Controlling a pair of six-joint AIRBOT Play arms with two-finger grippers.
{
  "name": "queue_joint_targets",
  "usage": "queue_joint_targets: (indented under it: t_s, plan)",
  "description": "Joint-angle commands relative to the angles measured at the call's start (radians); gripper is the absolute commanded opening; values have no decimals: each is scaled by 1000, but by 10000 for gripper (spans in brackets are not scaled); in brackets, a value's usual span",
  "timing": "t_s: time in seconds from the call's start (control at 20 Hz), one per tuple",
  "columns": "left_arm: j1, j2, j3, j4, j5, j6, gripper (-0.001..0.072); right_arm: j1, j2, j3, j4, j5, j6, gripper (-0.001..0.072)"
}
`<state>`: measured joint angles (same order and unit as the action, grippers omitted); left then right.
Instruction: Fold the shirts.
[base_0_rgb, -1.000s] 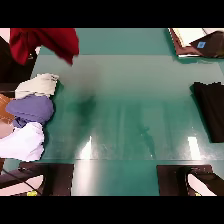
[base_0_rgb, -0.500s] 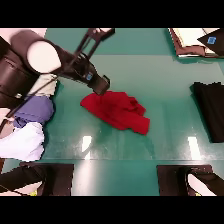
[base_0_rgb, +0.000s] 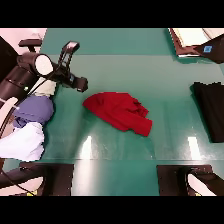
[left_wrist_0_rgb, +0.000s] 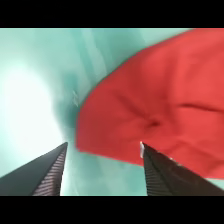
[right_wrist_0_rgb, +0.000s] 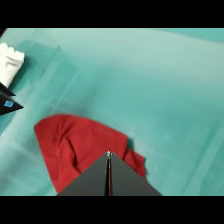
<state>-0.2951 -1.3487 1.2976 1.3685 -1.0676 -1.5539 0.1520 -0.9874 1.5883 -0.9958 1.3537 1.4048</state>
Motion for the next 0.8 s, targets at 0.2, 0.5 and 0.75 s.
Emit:
queue_joint_targets:
  t_s: [0.2,0.5,0.75]
  plan:
    - [55,-207,-87,-200,56,131,542,0,1,-200,-2,16,0,19]
    - [40,-217,-86,-205,99,149,80,-72,0,-478,-19,23,27,20]
    - [40,-217,-16,-198,53,149,28,-121,-3,-781,-7,6,27,508]
